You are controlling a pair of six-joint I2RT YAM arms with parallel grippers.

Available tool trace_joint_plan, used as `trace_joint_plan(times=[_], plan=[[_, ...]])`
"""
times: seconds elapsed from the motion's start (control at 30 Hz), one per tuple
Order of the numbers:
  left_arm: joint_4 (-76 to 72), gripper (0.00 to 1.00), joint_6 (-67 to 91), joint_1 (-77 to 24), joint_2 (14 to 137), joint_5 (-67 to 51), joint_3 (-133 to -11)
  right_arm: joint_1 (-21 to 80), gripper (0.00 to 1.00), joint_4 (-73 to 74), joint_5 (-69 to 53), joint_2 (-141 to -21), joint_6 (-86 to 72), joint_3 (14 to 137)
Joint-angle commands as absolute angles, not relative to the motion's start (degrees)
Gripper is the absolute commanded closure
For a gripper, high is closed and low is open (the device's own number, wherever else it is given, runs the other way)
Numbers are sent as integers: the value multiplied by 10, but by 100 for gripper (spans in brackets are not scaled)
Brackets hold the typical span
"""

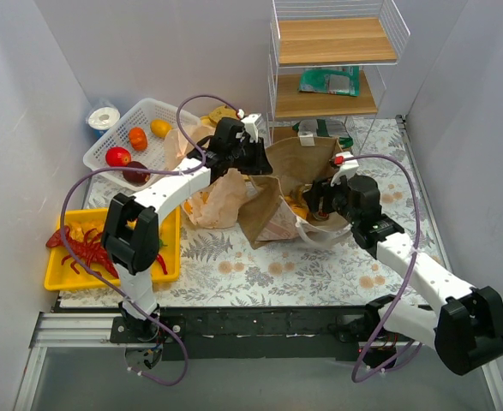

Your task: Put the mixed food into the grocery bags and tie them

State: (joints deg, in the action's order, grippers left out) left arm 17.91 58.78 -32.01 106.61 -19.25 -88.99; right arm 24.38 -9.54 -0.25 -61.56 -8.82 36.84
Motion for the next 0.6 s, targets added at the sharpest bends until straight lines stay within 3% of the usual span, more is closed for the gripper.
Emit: trace_joint_plan(times=[0.0, 0.2, 0.27, 0.3, 0.37, 0.4, 0.57], plan=[[169, 100, 575, -318, 1027, -195, -864, 244, 99, -159, -4, -642, -93, 388], [156, 100, 566, -318, 1006, -192, -828, 244, 98, -86, 23, -678, -95, 441], [156, 100, 563, -318, 999, -190, -820, 244, 76, -59, 18, -685, -94, 462], [156, 100, 563, -318, 996, -189, -815, 244, 45, -17, 14, -687, -94, 495], [151, 100, 560, -318, 990, -186, -807, 244, 28, 38, 4, -693, -91, 536], [151, 100, 560, -318, 989, -186, -806, 244, 22, 81, 4, -692, -89, 570], [151, 100, 558, -318, 984, -188, -803, 244, 21, 198, -48, -672, -61, 670]])
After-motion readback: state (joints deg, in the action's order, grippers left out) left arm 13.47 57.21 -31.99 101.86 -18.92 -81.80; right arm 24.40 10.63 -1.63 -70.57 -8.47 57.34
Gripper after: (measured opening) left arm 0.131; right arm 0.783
